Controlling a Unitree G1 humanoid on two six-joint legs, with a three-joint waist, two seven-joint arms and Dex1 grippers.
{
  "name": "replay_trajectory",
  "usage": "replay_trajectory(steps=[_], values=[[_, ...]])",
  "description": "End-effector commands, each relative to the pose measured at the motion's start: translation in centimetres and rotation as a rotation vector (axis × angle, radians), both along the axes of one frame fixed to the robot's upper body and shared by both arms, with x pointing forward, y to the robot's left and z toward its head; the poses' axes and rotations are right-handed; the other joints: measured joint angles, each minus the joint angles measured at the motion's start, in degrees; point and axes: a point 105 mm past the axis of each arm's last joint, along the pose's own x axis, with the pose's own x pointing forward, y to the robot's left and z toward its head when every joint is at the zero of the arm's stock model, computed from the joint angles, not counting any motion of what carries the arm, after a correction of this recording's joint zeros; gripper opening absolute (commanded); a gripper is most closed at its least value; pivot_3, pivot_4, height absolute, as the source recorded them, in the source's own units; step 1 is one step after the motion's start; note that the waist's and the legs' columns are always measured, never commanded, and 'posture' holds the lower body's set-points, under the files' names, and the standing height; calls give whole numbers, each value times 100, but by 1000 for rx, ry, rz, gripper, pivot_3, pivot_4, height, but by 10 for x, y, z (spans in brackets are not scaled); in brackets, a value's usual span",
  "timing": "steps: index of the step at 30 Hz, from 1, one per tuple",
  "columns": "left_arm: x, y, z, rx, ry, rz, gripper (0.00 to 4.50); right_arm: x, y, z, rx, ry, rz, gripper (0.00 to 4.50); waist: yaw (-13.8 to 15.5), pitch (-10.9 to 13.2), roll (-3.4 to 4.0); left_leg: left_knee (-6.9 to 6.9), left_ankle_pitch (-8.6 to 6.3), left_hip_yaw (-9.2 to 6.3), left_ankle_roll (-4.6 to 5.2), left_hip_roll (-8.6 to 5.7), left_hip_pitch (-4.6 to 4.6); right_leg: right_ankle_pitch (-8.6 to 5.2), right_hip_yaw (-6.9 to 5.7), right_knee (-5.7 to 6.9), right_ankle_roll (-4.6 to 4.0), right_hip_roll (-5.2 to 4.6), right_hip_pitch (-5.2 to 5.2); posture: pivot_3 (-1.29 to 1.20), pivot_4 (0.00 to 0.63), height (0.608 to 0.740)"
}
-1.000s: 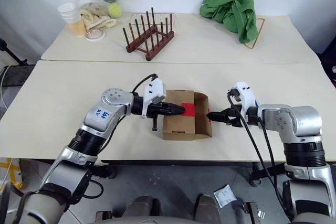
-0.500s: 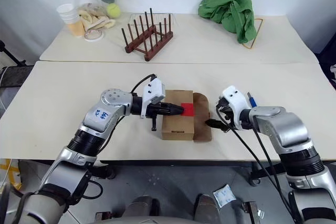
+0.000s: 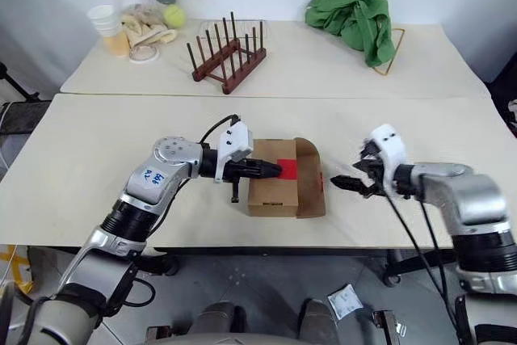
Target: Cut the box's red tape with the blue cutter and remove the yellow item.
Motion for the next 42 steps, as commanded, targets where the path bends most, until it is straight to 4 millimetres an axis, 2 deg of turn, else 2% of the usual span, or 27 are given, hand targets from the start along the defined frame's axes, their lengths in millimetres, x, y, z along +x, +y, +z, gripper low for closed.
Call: replay_trajectory(steps=[1,5,16,19,23,30,42], values=[[0,10,-20,52,53,26,0,-5,10,11,160,103,44,4429,-20,0,0,-2,0,0,0,1,1,-1,0,1,-1,0,0,0,150,740],[0,9,-20,49,50,21,0,6,23,15,302,183,41,4429,-35,1,2,-2,0,1,0,1,0,-1,0,1,-1,0,-1,0,150,740],[-1,12,-20,50,55,25,0,20,40,-2,254,278,99,4429,-99,3,6,-3,0,1,-1,0,-2,0,-1,3,-1,0,-4,0,150,740],[-2,13,-20,49,59,29,0,25,42,-7,217,287,113,3800,-113,3,6,-4,0,1,-1,0,-1,0,-1,4,-1,0,-4,0,150,740],[-4,13,-22,46,66,33,0,26,51,-10,199,311,167,2585,-120,4,7,-4,0,1,-1,0,-1,0,-1,4,-1,0,-5,0,150,740],[-6,16,-23,47,73,46,0,31,64,-15,170,335,204,2585,-141,3,8,-8,1,1,-2,0,1,-1,-1,6,0,0,-6,0,150,740],[-7,19,-22,47,73,63,0,24,86,-28,140,395,301,2585,-248,2,11,-20,2,-1,-5,1,9,0,-4,10,-1,0,-6,0,150,740]])
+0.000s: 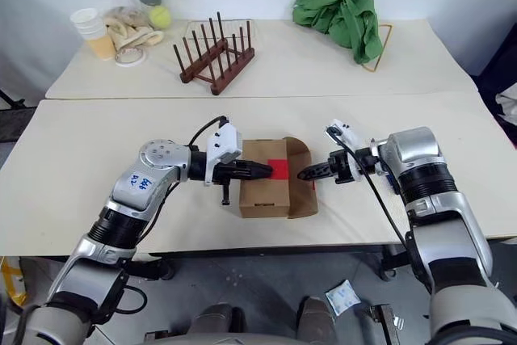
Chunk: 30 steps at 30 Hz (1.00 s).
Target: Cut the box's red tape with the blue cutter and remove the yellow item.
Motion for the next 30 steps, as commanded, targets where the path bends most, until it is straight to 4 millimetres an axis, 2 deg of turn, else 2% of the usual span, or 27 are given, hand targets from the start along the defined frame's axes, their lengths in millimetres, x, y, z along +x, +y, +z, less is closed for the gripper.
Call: replay_trajectory(steps=[1,10,13,19,25,30], values=[[-2,5,-21,44,70,25,0,-4,11,-9,8,52,20,2585,-8,0,1,0,0,0,0,0,1,0,0,1,0,0,0,0,150,740],[-2,8,-21,44,70,32,0,-6,18,-13,22,78,39,2585,-14,-2,4,-1,1,0,-1,0,2,0,0,3,0,0,0,0,150,740],[-3,8,-21,43,68,36,0,-4,15,-18,-7,74,30,2041,-15,-3,4,-2,0,0,-2,0,4,0,0,3,0,0,0,0,150,740],[-3,8,-22,43,65,42,0,-2,17,-21,-4,69,28,12,-18,-4,5,-5,0,0,-2,0,5,0,0,3,0,0,0,0,150,740],[-6,4,-24,35,69,28,0,-5,19,-25,-5,77,32,12,-18,-6,3,-5,1,1,-3,1,14,0,0,7,0,0,5,0,150,740],[-6,1,-26,24,71,19,0,-4,5,-6,-12,55,-9,12,-12,-5,7,-6,0,1,-4,1,14,0,0,7,0,0,4,0,150,740]])
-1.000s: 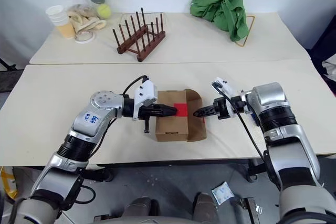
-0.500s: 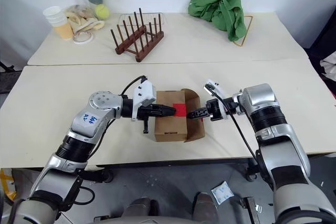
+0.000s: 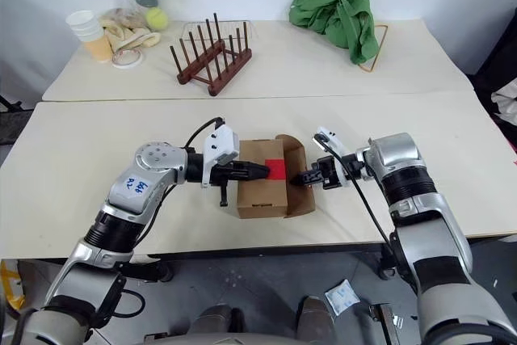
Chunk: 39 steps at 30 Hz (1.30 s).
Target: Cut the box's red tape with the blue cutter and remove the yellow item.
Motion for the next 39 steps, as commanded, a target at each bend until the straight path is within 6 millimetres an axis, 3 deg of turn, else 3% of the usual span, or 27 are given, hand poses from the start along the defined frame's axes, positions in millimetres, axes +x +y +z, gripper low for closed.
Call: replay_trajectory(steps=[1,6,13,21,29,39], values=[[-3,-4,-25,25,76,1,0,-2,-15,12,-45,-7,-28,12,15,2,4,0,0,0,0,0,-1,0,0,-1,0,0,-1,0,150,740],[1,-26,-24,-59,52,-8,0,-1,-41,44,-122,-51,-97,12,190,5,8,7,0,-3,0,-6,-19,1,-2,-11,2,-4,-5,0,150,740],[1,-76,-19,-194,17,-62,0,-8,-83,91,-309,-101,-204,12,324,11,16,41,-2,0,5,-9,-46,1,-2,-24,2,-7,-10,0,150,740],[6,-105,-11,-291,-8,-64,0,-28,-94,139,-392,-161,-205,12,299,12,17,35,-4,8,7,-8,-54,1,0,-39,2,-6,-20,0,150,740],[15,-111,-9,-341,-12,-4,0,-33,-84,147,-519,-206,-158,12,304,12,19,43,-4,9,7,-7,-89,1,-1,-43,2,-7,-51,0,150,740],[14,-96,-12,-306,-16,19,0,-23,-84,141,-570,-244,-233,12,302,12,19,67,-4,7,7,-7,-133,2,-1,1,1,-8,-103,0,150,740]])
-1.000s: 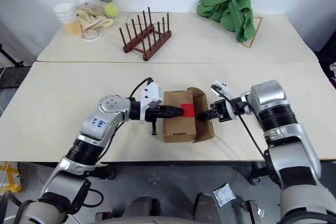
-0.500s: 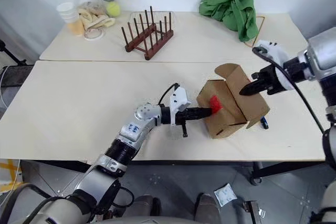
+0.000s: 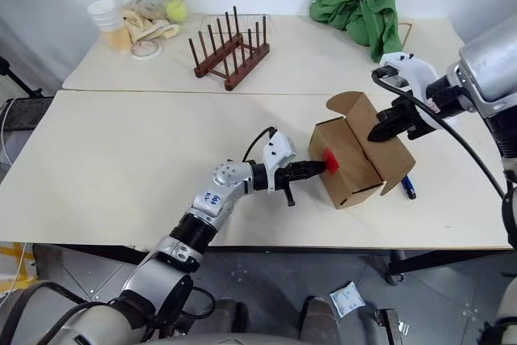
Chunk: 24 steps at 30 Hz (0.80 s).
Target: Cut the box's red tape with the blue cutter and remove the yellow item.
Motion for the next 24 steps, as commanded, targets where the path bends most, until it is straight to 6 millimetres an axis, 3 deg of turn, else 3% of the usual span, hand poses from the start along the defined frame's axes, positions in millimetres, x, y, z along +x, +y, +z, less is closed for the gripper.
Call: replay_trajectory(steps=[1,5,8,12,16,20,24], values=[[-5,5,7,8,-32,-11,0,1,0,6,8,-38,-21,12,-3,0,0,0,0,0,0,0,0,0,0,0,0,0,-1,0,150,740],[-7,29,7,-3,18,-5,0,7,-5,11,-12,-84,-63,12,-9,0,0,0,0,0,0,0,0,0,1,3,0,0,-3,0,150,740],[-9,48,-9,99,-8,-15,0,9,-6,14,-24,-104,-76,12,-11,0,1,0,0,0,0,0,0,0,1,9,0,0,-5,0,150,740],[-20,53,14,42,-30,-82,0,8,-4,17,-32,-115,-79,12,-5,1,2,0,0,0,0,0,0,0,2,12,0,0,-8,0,150,740],[-33,41,48,-12,-87,-179,0,6,-4,17,-27,-116,-83,12,10,1,2,3,0,-1,0,0,-2,0,2,12,0,-2,-5,0,150,740],[-38,16,77,-20,-182,-256,0,6,-3,15,-21,-120,-78,12,3,1,2,3,0,0,0,-1,-2,0,2,14,0,-2,-6,0,150,740],[-39,-1,80,17,-211,-304,0,7,2,14,8,-114,-67,12,-11,1,2,1,0,1,0,-1,0,0,2,15,0,-2,-6,0,150,740]])
